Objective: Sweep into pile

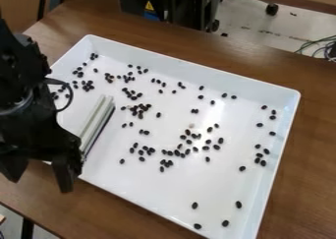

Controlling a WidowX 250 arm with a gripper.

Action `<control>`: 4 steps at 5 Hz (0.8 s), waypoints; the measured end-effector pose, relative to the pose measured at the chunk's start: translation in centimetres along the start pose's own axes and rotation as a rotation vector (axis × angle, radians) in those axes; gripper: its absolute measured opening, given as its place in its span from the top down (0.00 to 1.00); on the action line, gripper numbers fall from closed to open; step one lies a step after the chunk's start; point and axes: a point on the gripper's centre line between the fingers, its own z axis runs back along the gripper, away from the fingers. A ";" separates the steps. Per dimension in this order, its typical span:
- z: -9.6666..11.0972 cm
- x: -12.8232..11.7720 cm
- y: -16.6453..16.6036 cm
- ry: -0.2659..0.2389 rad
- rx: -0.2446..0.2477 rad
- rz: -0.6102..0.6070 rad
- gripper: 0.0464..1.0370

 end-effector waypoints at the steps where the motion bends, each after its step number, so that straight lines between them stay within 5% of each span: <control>1: -0.2 -0.2 0.1 0.007 0.002 0.003 0.04; 3: 0.8 1.5 2.6 -0.055 0.029 0.099 0.04; 4: -0.6 4.4 3.4 -0.058 0.028 0.139 0.04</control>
